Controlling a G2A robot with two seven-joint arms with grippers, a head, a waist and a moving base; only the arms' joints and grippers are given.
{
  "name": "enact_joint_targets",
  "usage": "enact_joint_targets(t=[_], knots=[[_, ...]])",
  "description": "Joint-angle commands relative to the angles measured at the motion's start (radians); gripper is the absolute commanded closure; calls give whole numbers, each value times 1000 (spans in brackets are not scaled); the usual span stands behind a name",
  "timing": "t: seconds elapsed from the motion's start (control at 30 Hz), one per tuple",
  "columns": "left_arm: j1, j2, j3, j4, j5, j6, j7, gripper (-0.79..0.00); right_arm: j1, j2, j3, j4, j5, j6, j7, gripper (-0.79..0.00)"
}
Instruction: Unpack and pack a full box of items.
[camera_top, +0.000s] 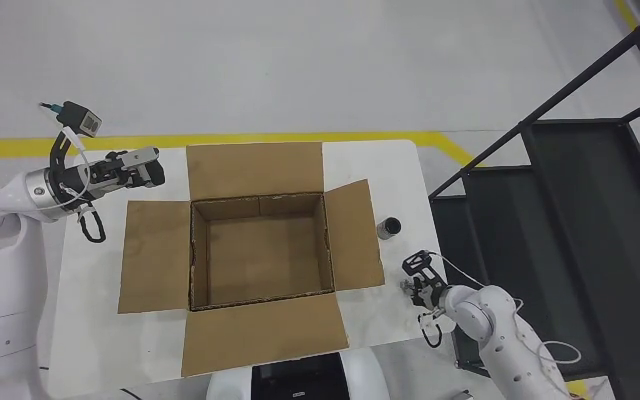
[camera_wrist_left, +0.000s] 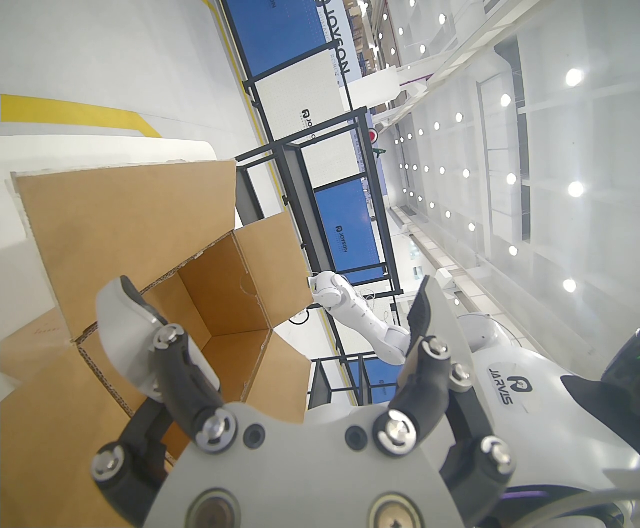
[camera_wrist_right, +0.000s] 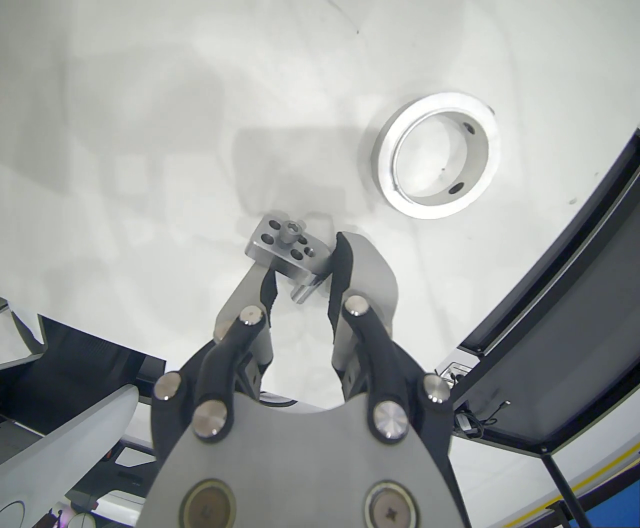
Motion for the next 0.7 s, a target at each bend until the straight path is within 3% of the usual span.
enact_joint_targets(t=[0.0,0.67], knots=[[0,0,0,0,0,0,0,-785,-5,1,7,-17,4,0,-1,0],[0,0,0,0,0,0,0,-785,-132,14,140,-281,230,-26,-62,0]])
